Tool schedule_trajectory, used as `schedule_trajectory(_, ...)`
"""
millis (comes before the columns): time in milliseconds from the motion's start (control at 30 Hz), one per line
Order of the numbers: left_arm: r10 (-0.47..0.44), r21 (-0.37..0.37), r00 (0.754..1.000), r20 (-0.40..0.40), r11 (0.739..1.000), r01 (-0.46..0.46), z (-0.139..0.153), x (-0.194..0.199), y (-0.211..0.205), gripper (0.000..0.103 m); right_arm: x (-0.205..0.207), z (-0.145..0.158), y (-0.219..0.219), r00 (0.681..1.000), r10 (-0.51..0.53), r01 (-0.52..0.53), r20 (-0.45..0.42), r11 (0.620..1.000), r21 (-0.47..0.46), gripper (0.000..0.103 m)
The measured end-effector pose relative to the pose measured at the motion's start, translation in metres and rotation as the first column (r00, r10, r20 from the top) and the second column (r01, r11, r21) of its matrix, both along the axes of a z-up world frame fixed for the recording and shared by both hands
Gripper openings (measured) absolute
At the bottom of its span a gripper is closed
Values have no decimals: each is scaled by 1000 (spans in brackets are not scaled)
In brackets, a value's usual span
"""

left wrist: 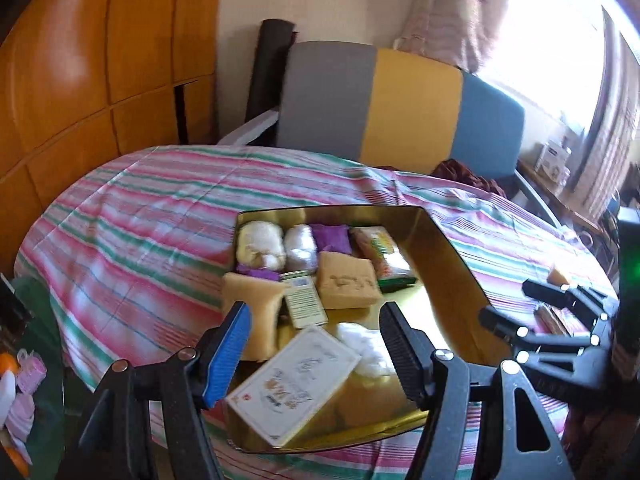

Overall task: Organize objects
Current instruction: 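Carry the white plastic bag into the tray and open the right gripper, then move the right gripper to the cracker packet and grasp it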

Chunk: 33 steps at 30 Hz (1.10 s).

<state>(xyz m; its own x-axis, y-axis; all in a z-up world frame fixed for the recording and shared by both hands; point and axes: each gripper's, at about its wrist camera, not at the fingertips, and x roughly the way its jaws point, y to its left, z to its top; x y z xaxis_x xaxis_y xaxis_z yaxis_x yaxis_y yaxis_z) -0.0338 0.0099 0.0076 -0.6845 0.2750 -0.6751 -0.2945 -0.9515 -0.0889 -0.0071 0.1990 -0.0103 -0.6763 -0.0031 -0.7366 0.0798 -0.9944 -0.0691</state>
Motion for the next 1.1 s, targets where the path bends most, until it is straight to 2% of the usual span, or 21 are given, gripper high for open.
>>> schedule_trajectory(233, -105, -61, 994, -29, 993, 103, 5, 12, 43, 68, 10, -2, 90, 983, -178, 177, 35, 984, 27, 79)
schedule_trajectory(400, -175, -93, 984, -25, 981, 172, 5, 19, 72, 67, 15, -16, 159, 951, -289, 285, 109, 957, 54, 86)
schedule_trajectory(600, -247, -120, 969, -16, 962, 244, 4, 29, 103, 68, 21, -41, 223, 905, -377, 373, 196, 926, 58, 86)
schedule_trajectory(767, -291, -144, 957, -6, 947, 288, 1, 35, 123, 68, 28, -56, 259, 879, -414, 425, 234, 905, 3, 87)
schedule_trajectory(867, -317, -159, 949, 3, 936, 313, -2, 37, 136, 68, 29, -65, 272, 874, -420, 443, 243, 896, -44, 90)
schedule_trajectory(1000, -341, -169, 940, 12, 926, 338, -5, 38, 148, 68, 28, -74, 275, 884, -384, 419, 266, 904, -85, 96)
schedule_trajectory(1100, -357, -171, 934, 24, 919, 356, -9, 38, 159, 68, 26, -78, 272, 890, -361, 397, 279, 914, -84, 96)
